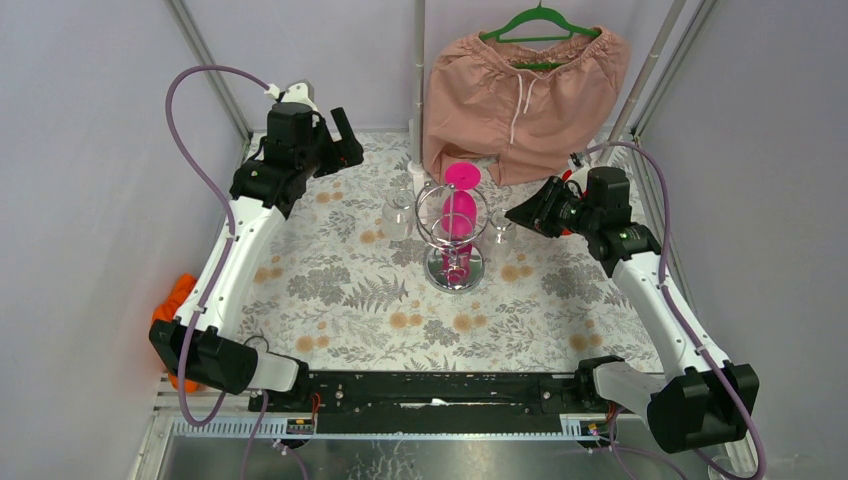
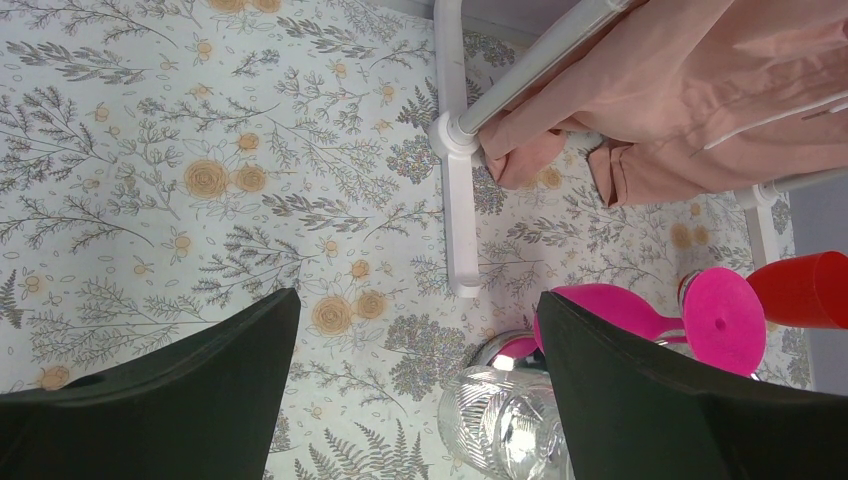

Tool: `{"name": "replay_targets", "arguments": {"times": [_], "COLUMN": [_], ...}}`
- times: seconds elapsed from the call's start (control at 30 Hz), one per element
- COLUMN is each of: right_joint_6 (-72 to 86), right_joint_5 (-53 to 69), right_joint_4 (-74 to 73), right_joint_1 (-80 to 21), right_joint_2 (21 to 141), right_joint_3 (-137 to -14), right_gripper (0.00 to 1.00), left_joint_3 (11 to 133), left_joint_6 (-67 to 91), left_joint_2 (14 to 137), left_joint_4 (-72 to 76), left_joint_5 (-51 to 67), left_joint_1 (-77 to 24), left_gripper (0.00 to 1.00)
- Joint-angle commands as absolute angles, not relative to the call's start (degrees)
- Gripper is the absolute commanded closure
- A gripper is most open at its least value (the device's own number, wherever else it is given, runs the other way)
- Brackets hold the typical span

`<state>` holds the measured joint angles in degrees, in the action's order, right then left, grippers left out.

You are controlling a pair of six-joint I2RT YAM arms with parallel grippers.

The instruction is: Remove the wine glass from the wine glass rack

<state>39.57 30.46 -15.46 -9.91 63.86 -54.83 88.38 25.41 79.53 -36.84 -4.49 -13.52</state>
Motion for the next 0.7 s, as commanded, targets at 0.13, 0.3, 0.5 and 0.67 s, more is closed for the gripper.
{"name": "replay_targets", "arguments": {"times": [0.13, 0.3, 0.5, 0.67], "right_joint_6": [41.9, 42.9, 43.9, 46.4], "right_joint_5": [29.2, 30.3, 31.2, 31.1], "right_joint_4": [-11.9, -13.2, -15.1, -13.7], "right_joint_1": [-10.5, -10.5, -10.5, -10.5], "right_joint_2": [63.0, 63.0, 62.8, 61.0], "right_joint_3": [-53.4, -55.4, -56.3, -54.3], "right_gripper": [0.8, 0.82, 0.99, 1.0], "left_joint_3": [88.3, 88.3, 88.1, 88.0], "left_joint_6": [24.9, 24.8, 24.8, 24.9], "left_joint_2": [79.2, 79.2, 79.1, 79.4], "left_joint_4": [-34.5, -34.5, -34.4, -34.4], "left_joint_5": [-4.9, -4.9, -4.8, -4.4], "left_joint_1": [-13.8, -13.8, -13.8, -13.8], "left_gripper": [0.03, 0.03, 0.03, 0.03]}}
